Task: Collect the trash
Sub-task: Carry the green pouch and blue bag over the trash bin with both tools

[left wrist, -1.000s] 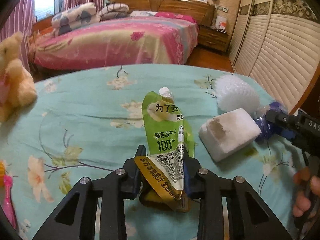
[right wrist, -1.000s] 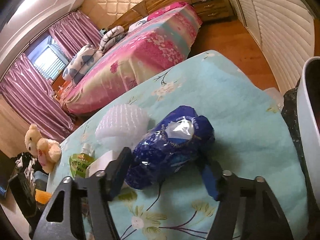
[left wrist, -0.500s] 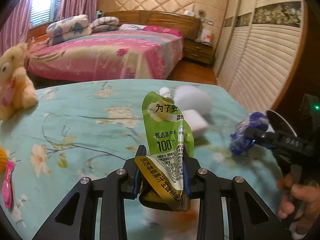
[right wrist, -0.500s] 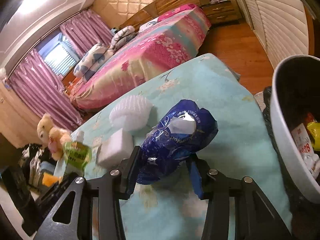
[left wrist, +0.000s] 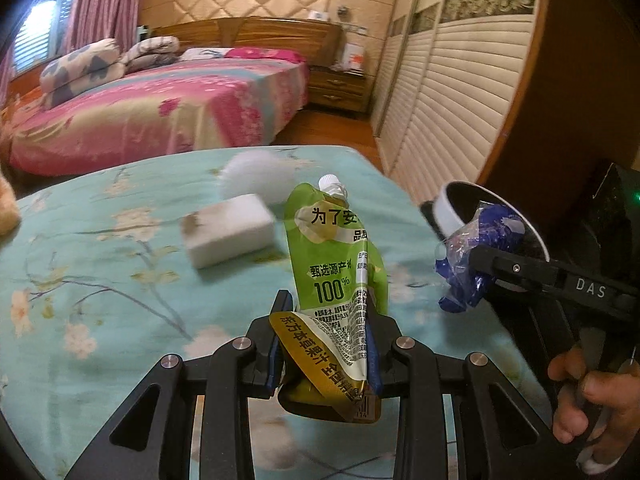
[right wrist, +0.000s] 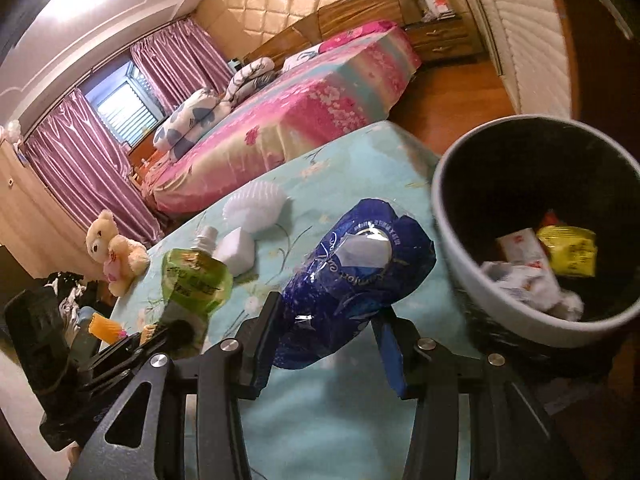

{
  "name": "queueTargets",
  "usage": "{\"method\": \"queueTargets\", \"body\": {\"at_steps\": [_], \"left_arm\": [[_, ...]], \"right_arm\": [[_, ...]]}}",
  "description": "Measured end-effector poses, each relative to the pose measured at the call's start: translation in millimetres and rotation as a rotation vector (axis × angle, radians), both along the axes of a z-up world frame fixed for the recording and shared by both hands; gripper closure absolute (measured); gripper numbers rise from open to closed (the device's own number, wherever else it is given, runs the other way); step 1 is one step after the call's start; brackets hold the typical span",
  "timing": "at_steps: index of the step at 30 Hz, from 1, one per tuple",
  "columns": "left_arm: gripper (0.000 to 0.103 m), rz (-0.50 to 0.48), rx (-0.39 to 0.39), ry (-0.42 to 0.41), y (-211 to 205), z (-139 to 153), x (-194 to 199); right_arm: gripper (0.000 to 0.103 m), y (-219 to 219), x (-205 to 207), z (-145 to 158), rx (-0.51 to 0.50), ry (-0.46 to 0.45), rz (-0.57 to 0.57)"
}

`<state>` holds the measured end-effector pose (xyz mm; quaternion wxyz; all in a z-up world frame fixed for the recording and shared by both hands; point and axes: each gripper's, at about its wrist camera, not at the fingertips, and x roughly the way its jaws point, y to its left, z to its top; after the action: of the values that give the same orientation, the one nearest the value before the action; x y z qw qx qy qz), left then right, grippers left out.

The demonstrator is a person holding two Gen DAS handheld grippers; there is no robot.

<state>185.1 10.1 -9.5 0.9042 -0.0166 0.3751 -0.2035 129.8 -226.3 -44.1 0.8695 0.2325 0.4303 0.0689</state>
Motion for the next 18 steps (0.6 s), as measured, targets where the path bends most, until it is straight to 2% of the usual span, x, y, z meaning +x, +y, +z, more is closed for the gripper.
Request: {"method": "queueTargets", "body": {"at_steps": [18], "left_arm": [[0.073, -0.111, 0.009, -0.007, -46, 6, -8]], "right_arm": [[0.057, -52, -39, 14, -0.037, -0.035, -0.118]]}}
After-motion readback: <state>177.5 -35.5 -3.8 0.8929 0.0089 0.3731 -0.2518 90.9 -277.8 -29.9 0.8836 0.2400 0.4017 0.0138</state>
